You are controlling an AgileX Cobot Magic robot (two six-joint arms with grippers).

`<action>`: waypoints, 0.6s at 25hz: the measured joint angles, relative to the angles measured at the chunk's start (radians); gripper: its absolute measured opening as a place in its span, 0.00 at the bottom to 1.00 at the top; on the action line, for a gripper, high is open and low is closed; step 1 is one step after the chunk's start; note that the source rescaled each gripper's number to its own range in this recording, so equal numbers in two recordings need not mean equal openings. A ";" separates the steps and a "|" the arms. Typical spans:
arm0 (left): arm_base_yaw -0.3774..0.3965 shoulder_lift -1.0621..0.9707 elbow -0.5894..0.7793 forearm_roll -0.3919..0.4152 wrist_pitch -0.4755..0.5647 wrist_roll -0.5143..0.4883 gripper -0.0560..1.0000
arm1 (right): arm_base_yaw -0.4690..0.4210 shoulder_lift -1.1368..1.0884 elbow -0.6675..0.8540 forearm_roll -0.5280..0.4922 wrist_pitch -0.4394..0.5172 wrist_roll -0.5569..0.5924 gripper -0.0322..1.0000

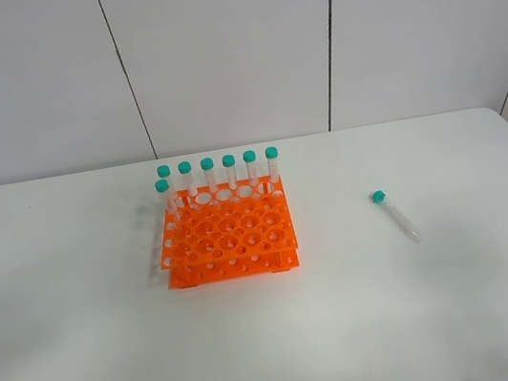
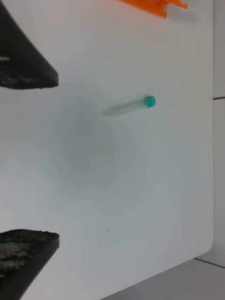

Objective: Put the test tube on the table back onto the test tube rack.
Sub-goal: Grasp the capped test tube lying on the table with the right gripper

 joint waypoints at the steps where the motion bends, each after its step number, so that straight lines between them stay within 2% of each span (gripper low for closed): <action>1: 0.000 0.000 0.000 0.000 0.000 0.000 1.00 | 0.000 0.000 0.000 0.000 0.000 0.000 1.00; 15: 0.000 0.000 0.000 0.000 0.000 -0.001 1.00 | 0.000 0.000 0.000 0.000 0.000 0.000 1.00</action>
